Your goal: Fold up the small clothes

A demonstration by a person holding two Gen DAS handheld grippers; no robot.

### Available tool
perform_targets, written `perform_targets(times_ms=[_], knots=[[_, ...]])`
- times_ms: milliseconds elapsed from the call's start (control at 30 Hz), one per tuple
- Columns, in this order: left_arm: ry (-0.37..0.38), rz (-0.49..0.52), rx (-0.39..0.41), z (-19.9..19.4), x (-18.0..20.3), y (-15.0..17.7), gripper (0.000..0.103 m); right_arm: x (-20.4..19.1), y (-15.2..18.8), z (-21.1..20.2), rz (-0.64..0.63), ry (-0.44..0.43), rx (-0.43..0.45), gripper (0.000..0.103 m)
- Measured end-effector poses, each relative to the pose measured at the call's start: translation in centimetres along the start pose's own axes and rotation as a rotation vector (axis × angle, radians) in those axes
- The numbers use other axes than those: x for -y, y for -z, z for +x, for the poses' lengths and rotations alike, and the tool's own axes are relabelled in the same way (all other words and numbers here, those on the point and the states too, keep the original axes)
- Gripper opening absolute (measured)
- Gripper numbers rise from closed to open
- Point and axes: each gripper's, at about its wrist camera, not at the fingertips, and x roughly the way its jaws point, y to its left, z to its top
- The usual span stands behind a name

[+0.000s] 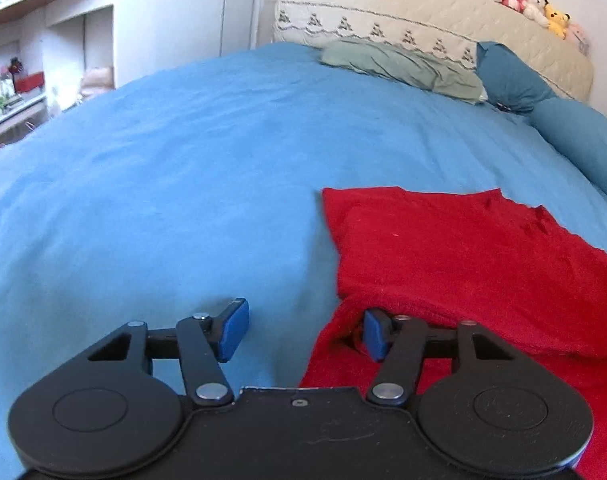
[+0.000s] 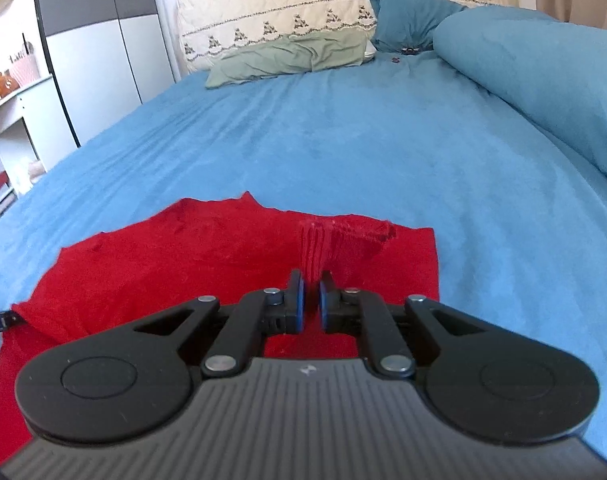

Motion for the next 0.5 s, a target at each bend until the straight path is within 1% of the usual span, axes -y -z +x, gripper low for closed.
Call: perform_targets(times_ms=[67,133,167,200,233,267,300,333,367,400,433,467,500], knots=[[-0.021,-0.004,0.011,-0.6,0.1,0.6,0.065,0.2,0.5,0.0,0.004,0.01,-0.016,0.026],[-0.025,-0.046,0.01,-1.2,-0.5,1.1,0.065,0.7,1.3,0.1,0.011,0.026,-0.034,0.03],[-0.03,-0.067,0.006,-1.4,-0.7,1.3,0.065,0.9,1.7,0.1,0.014,0.038,-0.043,0.034],[-0.038,-0.078,0.001,-1.7,-0.9,1.5,0.065,1.3,2.2,0.0,0.018,0.052,-0.053,0.04],[-0.054,-0.083,-0.004,-2.0,-1.1,1.6,0.064,1.6,2.7,-0.1,0.017,0.066,-0.063,0.044],[-0.075,-0.077,-0.009,-2.4,-1.1,1.8,0.063,1.9,3.1,-0.3,0.016,0.081,-0.07,0.051],[-0.077,-0.069,-0.01,-2.9,-1.2,1.8,0.063,2.2,3.4,-0.5,0.014,0.096,-0.071,0.06],[-0.067,-0.063,0.009,-3.8,-1.1,1.8,0.061,2.3,3.7,-1.0,0.007,0.105,-0.068,0.063],[-0.05,-0.048,0.032,-4.6,-0.9,1.8,0.062,2.3,3.8,-1.6,-0.012,0.115,-0.058,0.074],[-0.022,-0.012,0.063,-5.6,-0.4,1.7,0.069,2.1,3.9,-2.2,-0.031,0.126,-0.032,0.09],[0.007,0.02,0.082,-6.1,0.3,1.4,0.075,1.7,3.9,-3.0,-0.047,0.124,0.011,0.097],[0.044,0.049,0.094,-6.4,1.1,1.0,0.086,1.3,3.9,-3.5,-0.062,0.108,0.05,0.103],[0.079,0.068,0.104,-6.5,1.7,0.6,0.088,0.7,3.7,-3.7,-0.078,0.09,0.068,0.103]])
